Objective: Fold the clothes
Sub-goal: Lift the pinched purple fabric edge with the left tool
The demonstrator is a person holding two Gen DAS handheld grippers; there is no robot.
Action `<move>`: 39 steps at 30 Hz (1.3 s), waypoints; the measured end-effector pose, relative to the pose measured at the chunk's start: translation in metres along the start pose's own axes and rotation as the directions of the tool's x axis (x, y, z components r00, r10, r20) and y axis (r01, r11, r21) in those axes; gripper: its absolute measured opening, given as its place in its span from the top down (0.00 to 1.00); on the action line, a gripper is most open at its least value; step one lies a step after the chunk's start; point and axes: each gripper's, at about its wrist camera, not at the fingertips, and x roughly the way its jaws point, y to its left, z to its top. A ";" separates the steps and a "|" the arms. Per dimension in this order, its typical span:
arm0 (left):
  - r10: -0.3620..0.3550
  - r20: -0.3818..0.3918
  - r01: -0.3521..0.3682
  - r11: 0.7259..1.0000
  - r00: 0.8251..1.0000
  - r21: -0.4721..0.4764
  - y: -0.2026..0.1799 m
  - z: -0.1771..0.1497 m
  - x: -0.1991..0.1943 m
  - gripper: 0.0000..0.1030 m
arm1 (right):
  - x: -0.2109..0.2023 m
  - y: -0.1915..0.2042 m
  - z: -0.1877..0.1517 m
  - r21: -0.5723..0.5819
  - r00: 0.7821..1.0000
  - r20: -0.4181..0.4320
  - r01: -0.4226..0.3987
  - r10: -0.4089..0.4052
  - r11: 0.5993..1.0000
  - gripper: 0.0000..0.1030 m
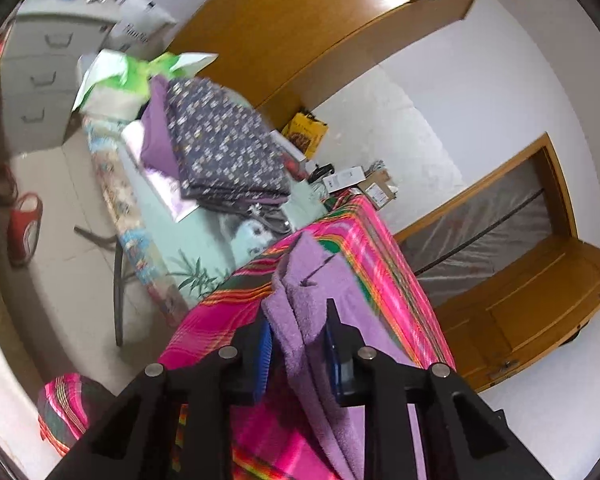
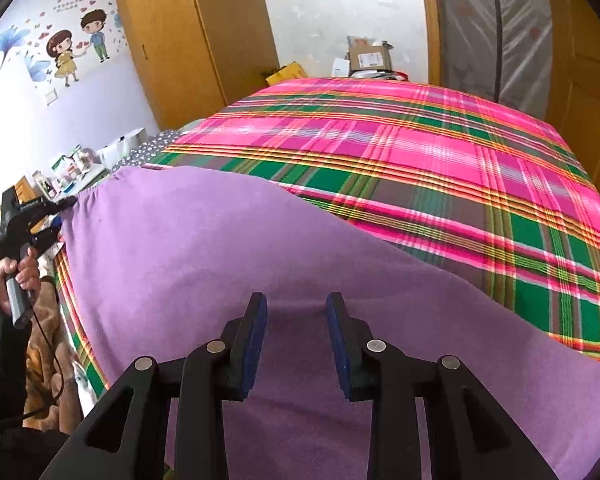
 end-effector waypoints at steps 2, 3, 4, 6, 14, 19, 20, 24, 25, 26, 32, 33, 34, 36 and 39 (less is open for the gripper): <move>-0.018 0.005 0.018 1.000 1.000 0.015 -0.009 0.003 -0.003 0.78 | 0.001 0.002 0.000 -0.005 1.000 -0.001 -0.011 0.011 1.000 0.69; -0.026 0.008 0.025 0.999 1.000 0.025 -0.014 0.003 -0.004 0.78 | 0.001 0.002 0.000 -0.007 1.000 -0.002 -0.018 0.018 1.000 0.69; -0.034 0.009 0.034 0.999 0.999 0.035 -0.019 0.004 -0.005 0.78 | 0.001 0.003 0.000 -0.008 1.000 -0.004 -0.025 0.025 1.000 0.69; -0.051 0.010 0.050 0.997 0.999 0.058 -0.030 0.005 -0.008 0.79 | 0.002 0.005 -0.001 -0.013 0.999 -0.006 -0.041 0.041 0.999 0.69; -0.130 0.004 0.127 0.979 0.992 0.158 -0.078 0.005 -0.017 0.80 | 0.000 0.009 -0.002 -0.025 0.998 -0.003 -0.059 0.059 0.998 0.69; -0.191 -0.019 0.190 0.953 0.981 0.236 -0.111 -0.002 -0.022 0.80 | -0.001 0.006 -0.002 -0.010 0.998 0.005 -0.056 0.056 0.998 0.69; -0.203 -0.026 0.204 0.947 0.979 0.250 -0.117 -0.004 -0.022 0.80 | -0.002 0.005 -0.002 -0.008 0.998 0.007 -0.056 0.056 0.998 0.69; -0.254 -0.066 0.262 0.915 0.965 0.308 -0.147 -0.015 -0.022 0.80 | -0.005 0.004 -0.003 0.002 0.998 0.017 -0.058 0.058 0.998 0.69; -0.268 -0.079 0.279 0.905 0.960 0.323 -0.155 -0.019 -0.021 0.80 | -0.006 0.003 -0.003 0.005 0.998 0.020 -0.058 0.058 0.998 0.69; -0.281 -0.092 0.295 0.894 0.955 0.336 -0.163 -0.023 -0.020 0.80 | -0.007 0.002 -0.003 0.010 0.998 0.023 -0.059 0.059 0.998 0.69; -0.344 -0.202 0.398 0.822 0.917 0.407 -0.206 -0.055 -0.011 0.80 | -0.013 -0.004 -0.005 0.042 0.997 0.039 -0.061 0.060 0.997 0.69; -0.353 -0.229 0.419 0.806 0.907 0.417 -0.214 -0.063 -0.008 0.80 | -0.014 -0.005 -0.006 0.047 0.997 0.041 -0.061 0.059 0.997 0.69; -0.359 -0.252 0.436 0.793 0.899 0.425 -0.220 -0.070 -0.006 0.80 | -0.014 -0.006 -0.007 0.055 0.997 0.043 -0.059 0.057 0.997 0.69; -0.364 -0.307 0.470 0.766 0.879 0.439 -0.231 -0.087 0.000 0.80 | -0.016 -0.009 -0.008 0.068 0.997 0.046 -0.057 0.054 0.996 0.69; -0.355 -0.393 0.514 0.732 0.848 0.447 -0.242 -0.112 0.013 0.80 | -0.019 -0.014 -0.010 0.091 0.997 0.054 -0.053 0.048 0.994 0.69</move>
